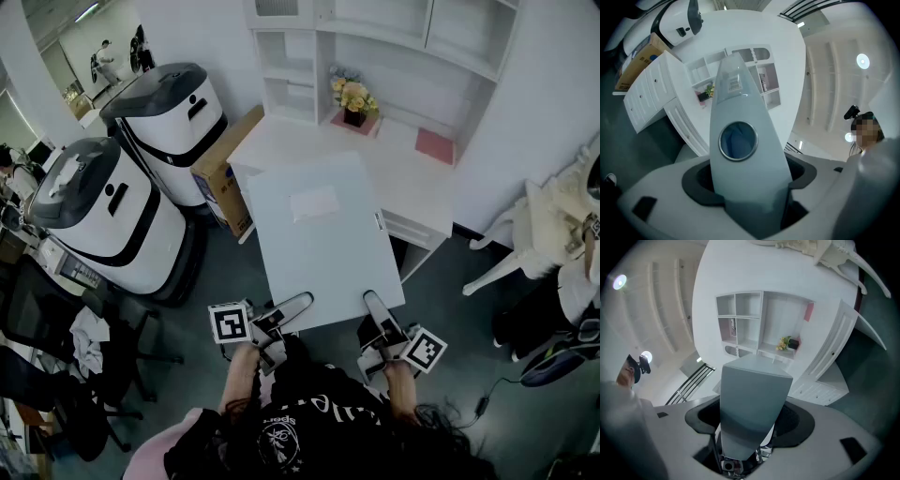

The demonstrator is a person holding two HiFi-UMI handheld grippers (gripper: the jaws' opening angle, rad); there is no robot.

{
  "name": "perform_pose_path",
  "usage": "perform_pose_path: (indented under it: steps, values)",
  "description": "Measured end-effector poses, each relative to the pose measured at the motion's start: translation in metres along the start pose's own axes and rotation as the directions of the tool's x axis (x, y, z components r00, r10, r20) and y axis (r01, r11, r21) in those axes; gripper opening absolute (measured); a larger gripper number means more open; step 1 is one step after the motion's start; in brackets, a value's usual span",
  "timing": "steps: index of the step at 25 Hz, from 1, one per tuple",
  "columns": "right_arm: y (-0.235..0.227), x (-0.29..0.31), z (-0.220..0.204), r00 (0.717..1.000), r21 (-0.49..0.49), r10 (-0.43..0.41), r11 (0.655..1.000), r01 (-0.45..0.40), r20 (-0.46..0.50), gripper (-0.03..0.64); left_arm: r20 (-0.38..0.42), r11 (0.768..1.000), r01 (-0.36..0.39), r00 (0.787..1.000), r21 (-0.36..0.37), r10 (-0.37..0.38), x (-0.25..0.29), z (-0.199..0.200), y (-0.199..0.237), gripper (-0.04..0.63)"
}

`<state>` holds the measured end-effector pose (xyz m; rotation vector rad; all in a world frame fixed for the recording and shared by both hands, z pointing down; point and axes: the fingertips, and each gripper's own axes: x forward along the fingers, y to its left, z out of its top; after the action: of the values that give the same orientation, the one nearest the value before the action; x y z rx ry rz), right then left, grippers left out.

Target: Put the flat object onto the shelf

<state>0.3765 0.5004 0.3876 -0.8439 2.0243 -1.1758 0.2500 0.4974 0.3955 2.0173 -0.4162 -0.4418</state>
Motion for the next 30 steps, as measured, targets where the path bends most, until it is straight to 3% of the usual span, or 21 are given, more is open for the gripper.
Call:
perform_pose_path:
  steps: [19, 25, 30]
  values:
    - [0.000, 0.019, -0.014, 0.999, 0.010, 0.014, 1.000, -0.013, -0.029, 0.305, 0.017, 0.999, -0.030, 0.999, 0.014, 0.030, -0.018, 0.010, 0.008, 0.348]
    - [-0.014, 0.050, -0.021, 0.999, 0.022, 0.002, 1.000, -0.001, -0.042, 0.304, 0.013, 0.999, -0.043, 0.999, 0.003, 0.043, -0.026, 0.036, 0.026, 0.350]
    - [-0.026, 0.107, -0.036, 0.998, 0.032, 0.004, 0.999, -0.002, -0.069, 0.305, 0.017, 0.993, -0.115, 0.993, 0.020, 0.114, -0.051, 0.082, 0.065, 0.351]
